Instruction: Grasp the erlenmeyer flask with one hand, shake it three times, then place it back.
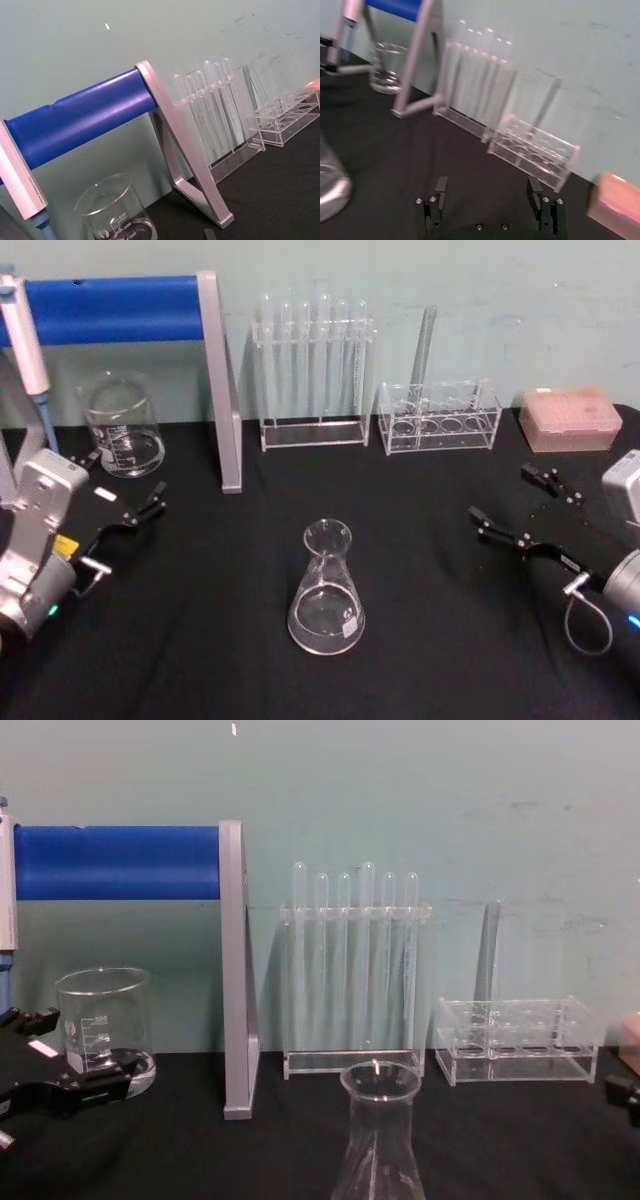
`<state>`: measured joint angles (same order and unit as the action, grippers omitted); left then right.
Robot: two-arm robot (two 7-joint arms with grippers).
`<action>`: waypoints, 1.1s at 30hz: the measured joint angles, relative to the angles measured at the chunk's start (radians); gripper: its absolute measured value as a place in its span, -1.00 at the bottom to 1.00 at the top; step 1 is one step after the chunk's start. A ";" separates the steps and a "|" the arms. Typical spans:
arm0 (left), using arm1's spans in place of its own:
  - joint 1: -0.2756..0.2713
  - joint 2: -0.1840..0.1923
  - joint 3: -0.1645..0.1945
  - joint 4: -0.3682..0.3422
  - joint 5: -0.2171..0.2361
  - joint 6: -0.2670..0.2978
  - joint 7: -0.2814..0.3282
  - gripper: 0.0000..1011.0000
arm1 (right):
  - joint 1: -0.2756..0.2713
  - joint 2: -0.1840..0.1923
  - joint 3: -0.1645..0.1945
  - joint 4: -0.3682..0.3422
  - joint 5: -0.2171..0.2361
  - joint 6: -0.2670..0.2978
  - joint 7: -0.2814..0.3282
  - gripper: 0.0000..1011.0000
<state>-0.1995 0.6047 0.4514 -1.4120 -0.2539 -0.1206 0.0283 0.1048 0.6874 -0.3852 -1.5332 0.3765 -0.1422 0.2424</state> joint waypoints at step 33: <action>0.000 0.000 0.000 0.000 0.000 0.000 0.000 0.98 | 0.031 -0.004 -0.056 -0.046 0.115 0.000 0.468 0.98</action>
<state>-0.1995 0.6047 0.4514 -1.4120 -0.2539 -0.1205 0.0282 0.1358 0.6838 -0.4414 -1.5788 0.4910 -0.1424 0.7105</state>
